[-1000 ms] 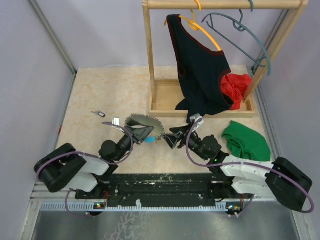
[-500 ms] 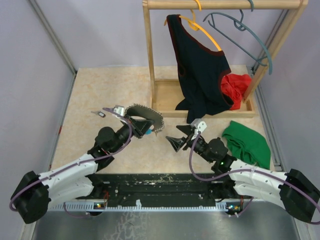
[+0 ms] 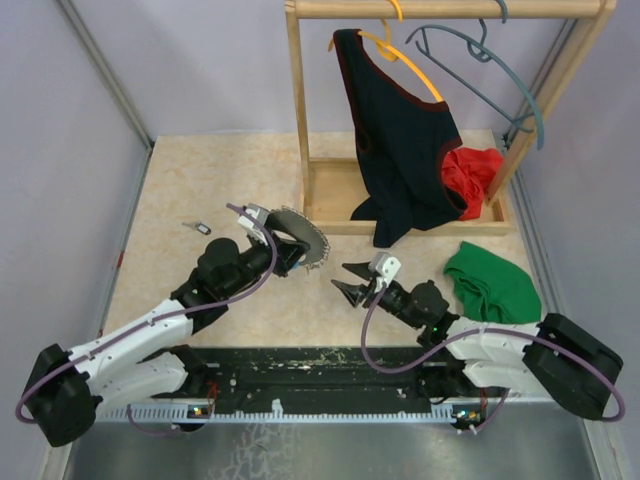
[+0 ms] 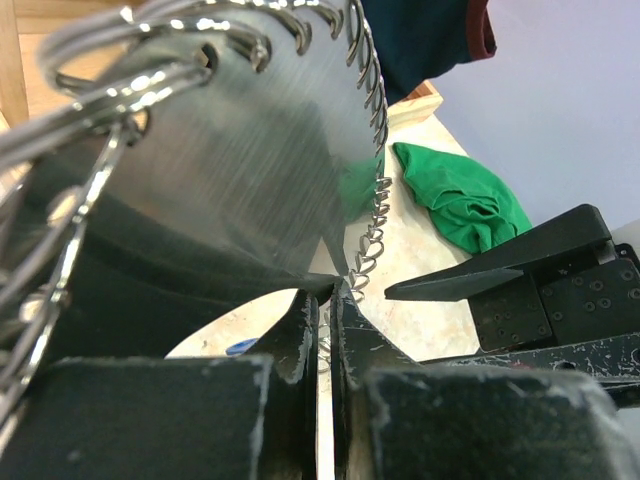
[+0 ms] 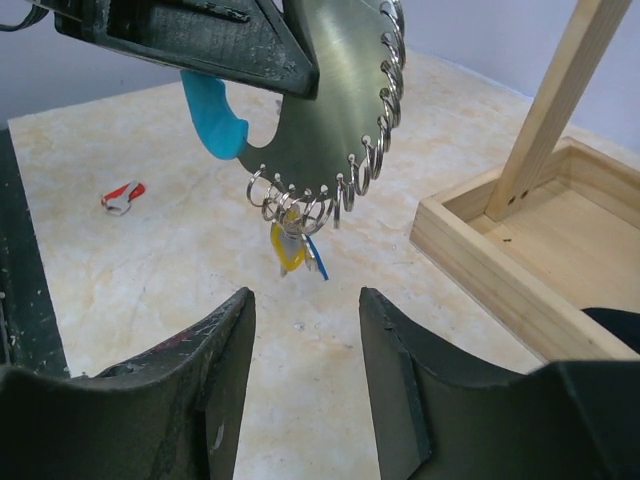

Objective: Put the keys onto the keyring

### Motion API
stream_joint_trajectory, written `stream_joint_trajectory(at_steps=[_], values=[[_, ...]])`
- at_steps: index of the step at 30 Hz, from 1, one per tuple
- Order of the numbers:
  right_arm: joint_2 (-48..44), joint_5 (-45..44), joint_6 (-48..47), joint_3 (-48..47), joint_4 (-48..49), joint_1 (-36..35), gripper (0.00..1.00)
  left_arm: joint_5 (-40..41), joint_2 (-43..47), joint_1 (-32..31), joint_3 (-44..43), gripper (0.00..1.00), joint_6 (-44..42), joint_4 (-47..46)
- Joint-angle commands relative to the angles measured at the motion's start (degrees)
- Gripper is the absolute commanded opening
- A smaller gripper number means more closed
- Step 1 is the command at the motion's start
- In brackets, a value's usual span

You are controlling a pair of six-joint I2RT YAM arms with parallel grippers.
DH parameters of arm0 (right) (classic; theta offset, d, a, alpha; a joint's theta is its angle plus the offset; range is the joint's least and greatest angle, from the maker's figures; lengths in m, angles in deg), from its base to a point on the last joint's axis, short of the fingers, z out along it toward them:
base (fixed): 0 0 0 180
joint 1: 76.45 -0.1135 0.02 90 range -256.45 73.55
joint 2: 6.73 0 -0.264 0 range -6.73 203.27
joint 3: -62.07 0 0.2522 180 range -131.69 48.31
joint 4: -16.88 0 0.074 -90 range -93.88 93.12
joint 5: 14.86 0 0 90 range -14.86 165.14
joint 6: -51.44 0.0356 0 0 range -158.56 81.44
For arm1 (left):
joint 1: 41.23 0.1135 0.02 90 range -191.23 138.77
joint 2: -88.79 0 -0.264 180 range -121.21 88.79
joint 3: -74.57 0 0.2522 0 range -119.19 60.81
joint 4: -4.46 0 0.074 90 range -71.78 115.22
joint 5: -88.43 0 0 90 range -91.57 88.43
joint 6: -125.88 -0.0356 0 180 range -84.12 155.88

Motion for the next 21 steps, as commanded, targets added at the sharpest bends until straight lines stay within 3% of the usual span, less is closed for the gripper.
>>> stream_joint_trajectory(at_steps=[1, 21], values=[[3.7, 3.46, -2.64, -1.97, 10.52, -0.66, 0.45, -2.39, 0.09, 0.22, -2.26, 0.0, -2.35, -0.81], [13.84, 4.93, -5.12, -5.46, 16.04, -1.84, 0.17, -4.06, 1.63, 0.26, -0.85, 0.0, -0.93, -2.86]])
